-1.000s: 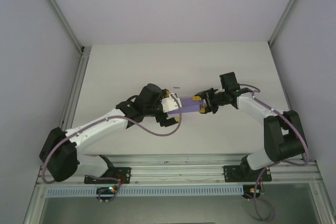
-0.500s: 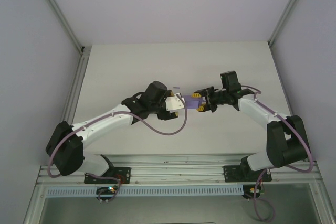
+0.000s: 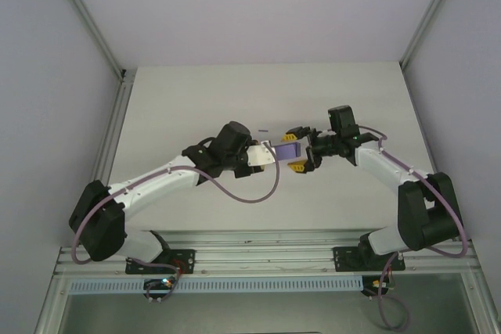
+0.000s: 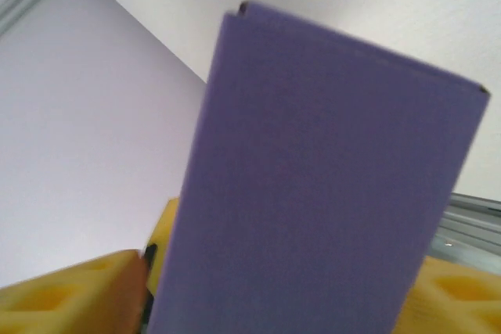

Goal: Assemble paper box

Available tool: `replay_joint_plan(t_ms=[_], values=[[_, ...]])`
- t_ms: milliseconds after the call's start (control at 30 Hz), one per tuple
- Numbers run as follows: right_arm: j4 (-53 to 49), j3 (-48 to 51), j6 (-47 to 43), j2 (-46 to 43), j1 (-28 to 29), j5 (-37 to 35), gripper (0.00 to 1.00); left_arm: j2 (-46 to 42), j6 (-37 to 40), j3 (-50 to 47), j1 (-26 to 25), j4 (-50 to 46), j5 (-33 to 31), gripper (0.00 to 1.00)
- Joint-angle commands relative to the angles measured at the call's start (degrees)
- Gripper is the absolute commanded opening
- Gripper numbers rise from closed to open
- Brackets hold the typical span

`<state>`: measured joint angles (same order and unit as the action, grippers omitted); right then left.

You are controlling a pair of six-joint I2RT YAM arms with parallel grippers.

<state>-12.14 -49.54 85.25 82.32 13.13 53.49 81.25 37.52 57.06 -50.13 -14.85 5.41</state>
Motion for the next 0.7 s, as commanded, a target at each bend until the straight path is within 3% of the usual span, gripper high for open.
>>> replay_joint_plan(t_ms=[0,100,267,333,433,533,667], values=[[-13.2,-3.7,-12.0,-3.5,-1.4,-3.1,1.00,-1.9,0.1,1.0,1.5,-4.6,3.3,0.40],[-21.8,-5.7,-23.0,-7.2,-5.3,-13.8,1.00,-1.8,0.3,2.6,3.5,-11.6,6.4,0.39],[-13.7,-5.4,-45.8,-15.0,-8.5,-30.2,1.00,0.9,3.6,5.4,7.6,-24.6,15.0,0.40],[-1.0,-1.3,-55.1,-18.2,-8.3,-22.8,1.00,3.3,2.9,7.1,9.2,-27.0,16.2,0.39],[17.6,7.3,-55.5,-21.5,-7.9,-14.4,1.00,7.2,3.8,9.8,10.9,-30.9,20.0,0.39],[12.8,5.9,-62.6,-20.0,-3.6,-15.3,0.96,10.9,3.7,11.7,12.3,-32.1,22.6,0.39],[0.5,0.6,-71.6,-15.2,3.2,-20.9,0.69,14.7,2.4,13.7,12.7,-32.5,21.5,0.39]])
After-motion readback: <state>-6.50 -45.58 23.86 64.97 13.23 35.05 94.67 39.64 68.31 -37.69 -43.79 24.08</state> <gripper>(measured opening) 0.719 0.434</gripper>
